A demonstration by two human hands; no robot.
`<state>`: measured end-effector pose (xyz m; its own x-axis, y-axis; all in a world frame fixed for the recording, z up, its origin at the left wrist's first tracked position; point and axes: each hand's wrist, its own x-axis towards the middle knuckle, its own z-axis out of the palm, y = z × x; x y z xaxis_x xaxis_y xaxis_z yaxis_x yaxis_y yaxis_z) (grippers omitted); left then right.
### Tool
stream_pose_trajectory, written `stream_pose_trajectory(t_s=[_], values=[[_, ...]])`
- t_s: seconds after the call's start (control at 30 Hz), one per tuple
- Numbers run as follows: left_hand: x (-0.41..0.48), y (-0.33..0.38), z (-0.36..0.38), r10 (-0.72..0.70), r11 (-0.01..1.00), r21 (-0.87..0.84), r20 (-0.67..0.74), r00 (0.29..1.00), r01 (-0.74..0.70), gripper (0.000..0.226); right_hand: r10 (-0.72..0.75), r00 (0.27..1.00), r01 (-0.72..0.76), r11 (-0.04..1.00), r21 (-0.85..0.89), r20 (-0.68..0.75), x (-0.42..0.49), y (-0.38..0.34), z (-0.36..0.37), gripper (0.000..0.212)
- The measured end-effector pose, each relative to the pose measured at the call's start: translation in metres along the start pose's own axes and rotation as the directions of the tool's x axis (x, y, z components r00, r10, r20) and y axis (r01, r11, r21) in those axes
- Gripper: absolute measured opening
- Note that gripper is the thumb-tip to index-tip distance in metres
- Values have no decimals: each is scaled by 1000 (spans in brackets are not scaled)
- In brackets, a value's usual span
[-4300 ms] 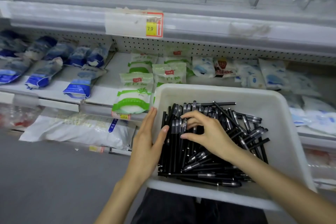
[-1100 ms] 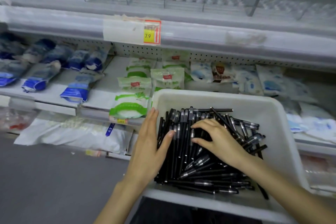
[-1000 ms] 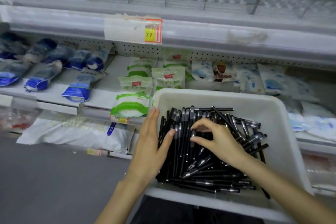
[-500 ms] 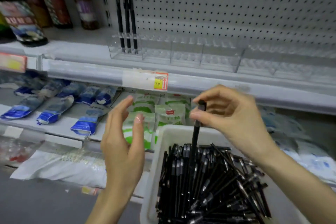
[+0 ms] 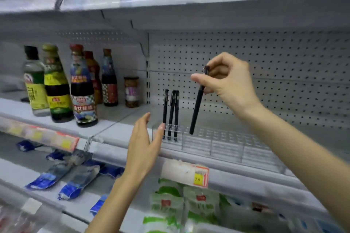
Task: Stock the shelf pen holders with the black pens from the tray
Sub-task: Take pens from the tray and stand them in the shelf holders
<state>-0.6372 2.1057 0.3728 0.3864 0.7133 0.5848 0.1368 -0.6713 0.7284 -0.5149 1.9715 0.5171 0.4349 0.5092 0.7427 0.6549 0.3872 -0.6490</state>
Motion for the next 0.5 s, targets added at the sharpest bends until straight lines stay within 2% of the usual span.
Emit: stream_pose_trajectory(t_s=[0.13, 0.3, 0.5], values=[[6, -10, 8, -30, 999, -39, 76, 997, 33, 75, 34, 998, -38, 997, -72, -59, 19, 31, 15, 35], [1, -23, 17, 26, 982, 185, 87, 996, -42, 80, 30, 986, -37, 999, -39, -164, 28, 55, 24, 37], [3, -24, 21, 17, 974, 226, 63, 998, -31, 86, 37, 993, -46, 996, -75, -113, 34, 68, 30, 37]])
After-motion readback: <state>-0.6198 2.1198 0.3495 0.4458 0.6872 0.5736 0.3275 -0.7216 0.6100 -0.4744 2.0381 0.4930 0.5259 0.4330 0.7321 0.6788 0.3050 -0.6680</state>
